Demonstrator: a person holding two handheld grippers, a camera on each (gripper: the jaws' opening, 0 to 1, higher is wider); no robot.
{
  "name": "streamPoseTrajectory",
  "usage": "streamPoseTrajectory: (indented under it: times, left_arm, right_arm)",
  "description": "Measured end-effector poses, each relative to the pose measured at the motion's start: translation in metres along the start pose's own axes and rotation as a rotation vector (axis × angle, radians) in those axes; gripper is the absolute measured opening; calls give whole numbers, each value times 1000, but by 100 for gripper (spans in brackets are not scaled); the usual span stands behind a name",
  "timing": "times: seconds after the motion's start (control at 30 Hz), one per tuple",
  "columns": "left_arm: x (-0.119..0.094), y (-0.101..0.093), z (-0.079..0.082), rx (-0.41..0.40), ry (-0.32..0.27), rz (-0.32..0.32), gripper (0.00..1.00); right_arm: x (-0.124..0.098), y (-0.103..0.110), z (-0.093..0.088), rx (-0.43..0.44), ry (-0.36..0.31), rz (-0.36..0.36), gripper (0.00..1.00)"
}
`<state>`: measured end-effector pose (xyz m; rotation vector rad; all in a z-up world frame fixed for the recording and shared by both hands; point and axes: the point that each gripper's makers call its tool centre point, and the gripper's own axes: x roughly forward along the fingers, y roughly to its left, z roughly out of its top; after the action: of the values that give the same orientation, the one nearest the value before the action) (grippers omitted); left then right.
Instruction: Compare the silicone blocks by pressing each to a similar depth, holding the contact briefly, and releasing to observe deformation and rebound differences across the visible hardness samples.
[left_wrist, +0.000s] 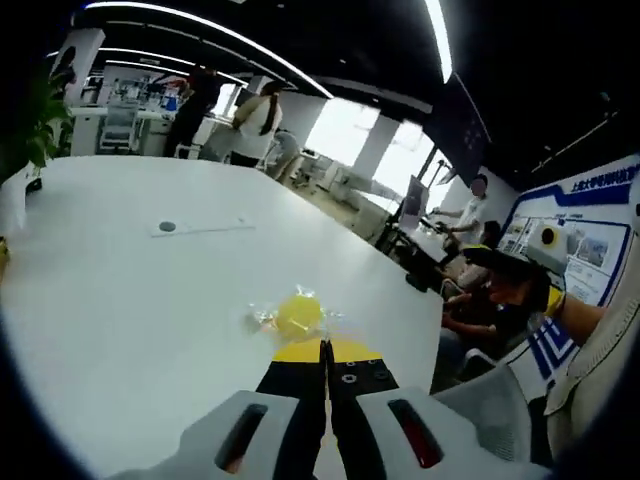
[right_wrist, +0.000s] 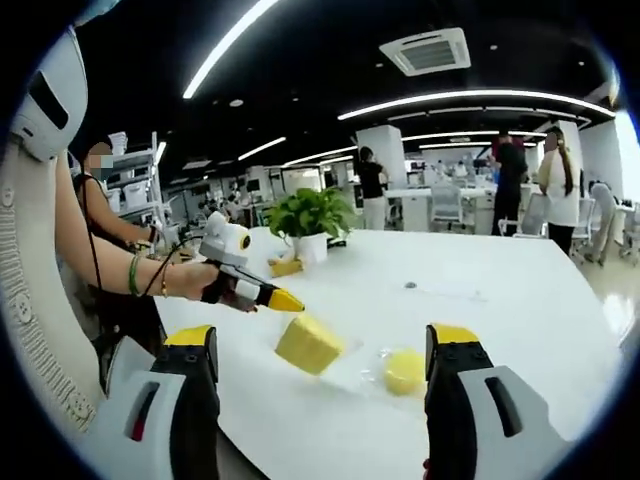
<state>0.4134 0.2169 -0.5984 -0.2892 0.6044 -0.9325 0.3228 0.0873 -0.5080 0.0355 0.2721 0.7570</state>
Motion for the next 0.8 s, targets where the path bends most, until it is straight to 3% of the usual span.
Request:
streamPoseTrajectory:
  times: [0.07,0.1,0.17,0.27,0.53,0.8]
  left_arm:
    - [3,9,-3,5,-3,15,0]
    - [3,9,7,-73,-66,-10,0]
    - [1,27,11,-21,-79,48,0]
    - [-4,50,16,-8,-109,123,0]
    - [-14,100,7,-33,-152,237,0]
    - [-7,149,-14,-40,-142,323,0]
  right_arm:
    - [1,-3,-3,-2,19,-6,78]
    - [2,-5,-4,-3,23,-8,78]
    - [5,-6,-6,6,30,-8,78]
    - [9,-7,-9,8,47,-3,78]
    - [13,-7,-24,2,120,15,74]
    - [10,-10,-49,30,217,17,75]
